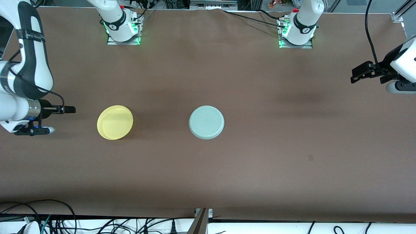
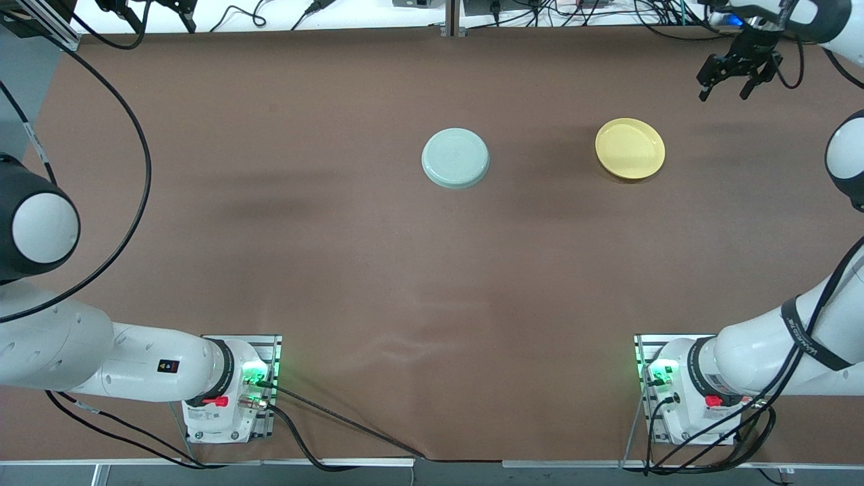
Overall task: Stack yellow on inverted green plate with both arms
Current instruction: 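Grasp the yellow plate's rim with the right gripper, then slide the yellow plate with the right gripper onto the green plate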
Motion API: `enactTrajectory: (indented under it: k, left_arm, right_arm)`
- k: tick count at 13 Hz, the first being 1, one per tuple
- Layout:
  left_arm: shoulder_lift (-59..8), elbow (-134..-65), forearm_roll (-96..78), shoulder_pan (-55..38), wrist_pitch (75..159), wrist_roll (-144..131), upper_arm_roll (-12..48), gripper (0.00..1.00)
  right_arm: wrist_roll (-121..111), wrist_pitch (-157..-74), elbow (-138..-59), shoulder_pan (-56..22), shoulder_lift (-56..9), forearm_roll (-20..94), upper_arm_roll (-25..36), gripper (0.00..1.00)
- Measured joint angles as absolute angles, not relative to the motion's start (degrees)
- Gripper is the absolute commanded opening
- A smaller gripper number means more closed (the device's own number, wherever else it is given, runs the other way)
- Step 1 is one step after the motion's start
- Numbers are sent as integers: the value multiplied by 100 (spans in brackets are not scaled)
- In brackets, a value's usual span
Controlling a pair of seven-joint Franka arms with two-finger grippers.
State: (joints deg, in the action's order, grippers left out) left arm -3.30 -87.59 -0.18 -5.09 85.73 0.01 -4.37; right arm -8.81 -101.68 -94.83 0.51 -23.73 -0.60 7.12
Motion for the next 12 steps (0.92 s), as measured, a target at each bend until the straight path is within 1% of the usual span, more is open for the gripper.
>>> enactTrajectory:
  k: [1, 2, 4, 5, 6, 7, 8, 9, 10, 11, 12]
  left_arm:
    - [-165, -9040, -20, -503, 8742, 37, -430, 100]
    - [-25, -9193, -20, -504, 8809, 43, -410, 100]
    - [161, -9276, -20, -504, 8832, 46, -366, 100]
    - [212, -9272, -20, -504, 8857, 47, -355, 100]
    - [250, -9268, -19, -504, 8865, 47, -357, 100]
    - [270, -9268, -19, -498, 8865, 49, -370, 100]
    - [270, -9268, -19, -474, 8865, 53, -379, 100]
    - [259, -9267, -17, -449, 8867, 56, -386, 100]
    - [242, -9247, -16, -438, 8880, 56, -391, 100]
    - [220, -9202, -16, -437, 8896, 56, -397, 100]
    - [191, -9145, -16, -437, 8897, 57, -401, 100]
  right_arm:
    - [-881, -10403, -9684, 49, -2440, 14, 704, 100]
    - [-881, -10853, -9998, 51, -2496, 109, 703, 100]
    - [-881, -12119, -10725, 49, -2609, 225, 688, 100]
    - [-872, -12554, -10967, 46, -2707, 374, 646, 100]
    - [-873, -12801, -11093, 41, -2838, 744, 601, 100]
    - [-898, -12973, -11130, 30, -2995, 1179, 576, 97]
    - [-919, -13076, -11126, 18, -3111, 1418, 570, 88]
    - [-920, -13132, -11119, 7, -3165, 1514, 567, 69]
    - [-920, -13144, -11099, 4, -3174, 1546, 566, 44]
    - [-919, -13147, -11072, 4, -3171, 1563, 566, 10]
    - [-918, -13147, -11056, 4, -3171, 1583, 566, 0]
